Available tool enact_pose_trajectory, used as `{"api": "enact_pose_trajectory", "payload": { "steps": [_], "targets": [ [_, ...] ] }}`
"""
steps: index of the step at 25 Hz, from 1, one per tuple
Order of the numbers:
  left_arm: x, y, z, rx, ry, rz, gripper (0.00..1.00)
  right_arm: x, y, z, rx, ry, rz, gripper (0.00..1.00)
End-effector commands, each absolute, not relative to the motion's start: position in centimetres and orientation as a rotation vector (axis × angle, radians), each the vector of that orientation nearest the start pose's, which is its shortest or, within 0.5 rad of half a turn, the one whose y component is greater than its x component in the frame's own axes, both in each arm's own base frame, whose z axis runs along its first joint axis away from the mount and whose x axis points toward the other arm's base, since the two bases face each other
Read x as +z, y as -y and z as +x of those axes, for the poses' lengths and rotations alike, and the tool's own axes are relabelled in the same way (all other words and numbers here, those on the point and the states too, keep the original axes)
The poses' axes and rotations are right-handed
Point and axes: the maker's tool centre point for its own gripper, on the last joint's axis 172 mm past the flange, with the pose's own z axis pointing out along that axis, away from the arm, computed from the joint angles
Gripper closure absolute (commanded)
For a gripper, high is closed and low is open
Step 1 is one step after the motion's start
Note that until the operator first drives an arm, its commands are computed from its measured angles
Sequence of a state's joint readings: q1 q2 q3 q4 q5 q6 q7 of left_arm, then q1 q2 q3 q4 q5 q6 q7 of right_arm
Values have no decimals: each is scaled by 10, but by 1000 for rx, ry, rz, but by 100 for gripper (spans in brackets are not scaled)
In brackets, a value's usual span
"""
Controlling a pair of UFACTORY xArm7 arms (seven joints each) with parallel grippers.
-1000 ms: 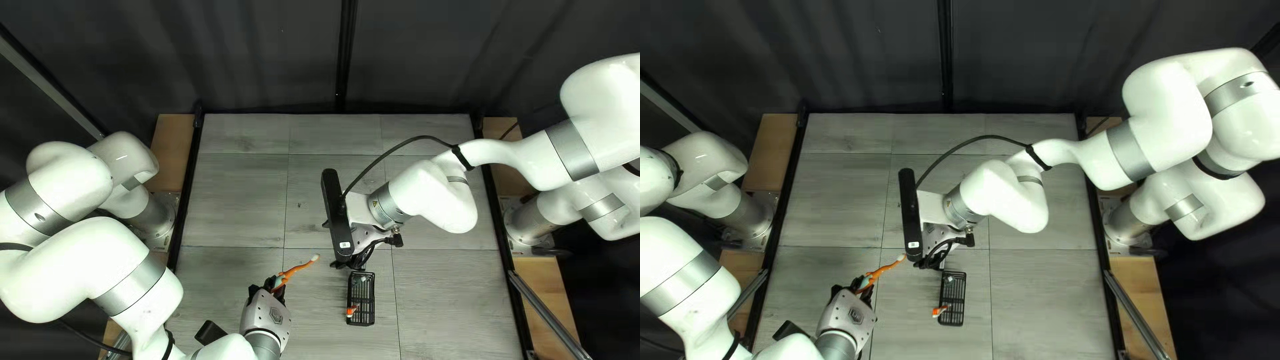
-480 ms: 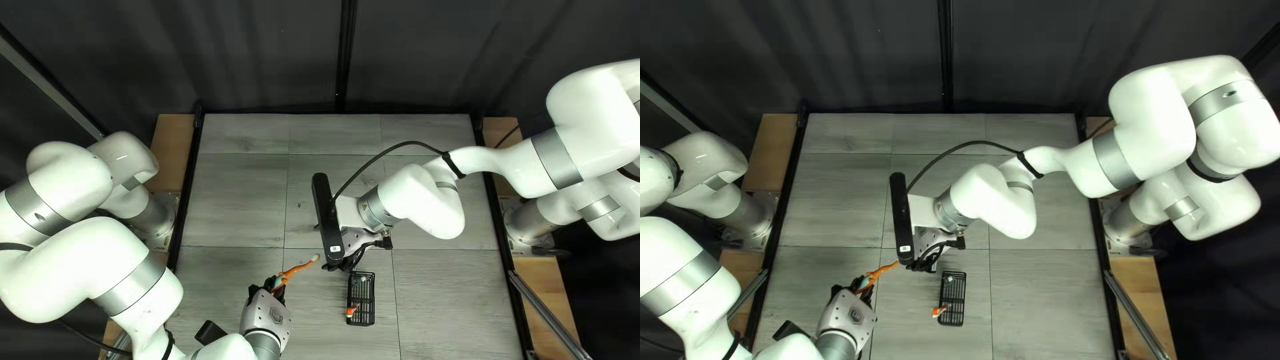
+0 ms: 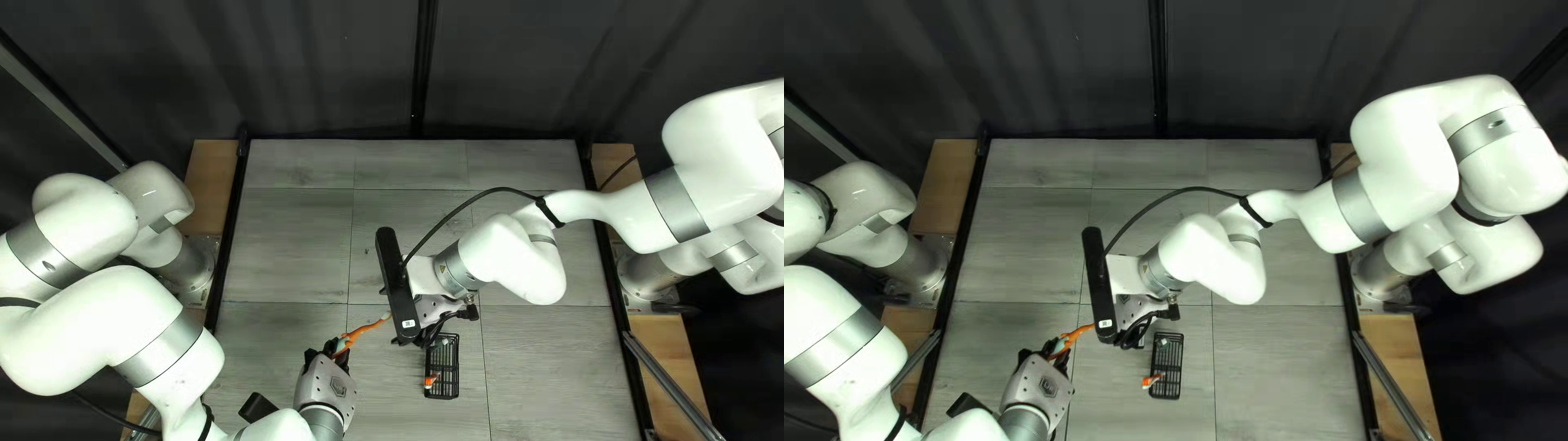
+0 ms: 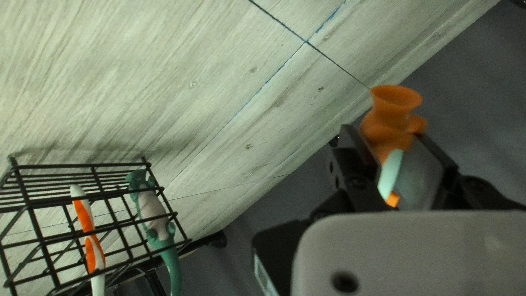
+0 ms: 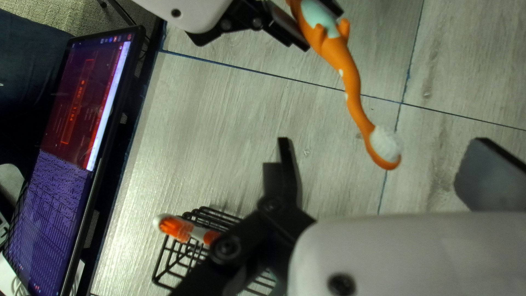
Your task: Pick up toothbrushes and insert them into a toothbrush holder
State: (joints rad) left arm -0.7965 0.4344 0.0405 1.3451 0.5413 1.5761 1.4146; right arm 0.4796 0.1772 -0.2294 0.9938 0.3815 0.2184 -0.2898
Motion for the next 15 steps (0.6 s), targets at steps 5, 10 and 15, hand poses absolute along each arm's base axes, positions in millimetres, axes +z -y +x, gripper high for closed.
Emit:
{"api": "enact_pose_trajectory", "payload": {
  "steps": [5,10,15],
  "targets": [
    [136,178,392,1102,-2428,-1005,100,190,-146,609,-887,309,-2848,0],
    [136,178,392,1102,-2428,-1005,100,191,-141,611,-886,315,-2846,0],
    [136,178,392,1102,-2428,-1005,100,190,-142,612,-885,323,-2837,59]
  ]
}}
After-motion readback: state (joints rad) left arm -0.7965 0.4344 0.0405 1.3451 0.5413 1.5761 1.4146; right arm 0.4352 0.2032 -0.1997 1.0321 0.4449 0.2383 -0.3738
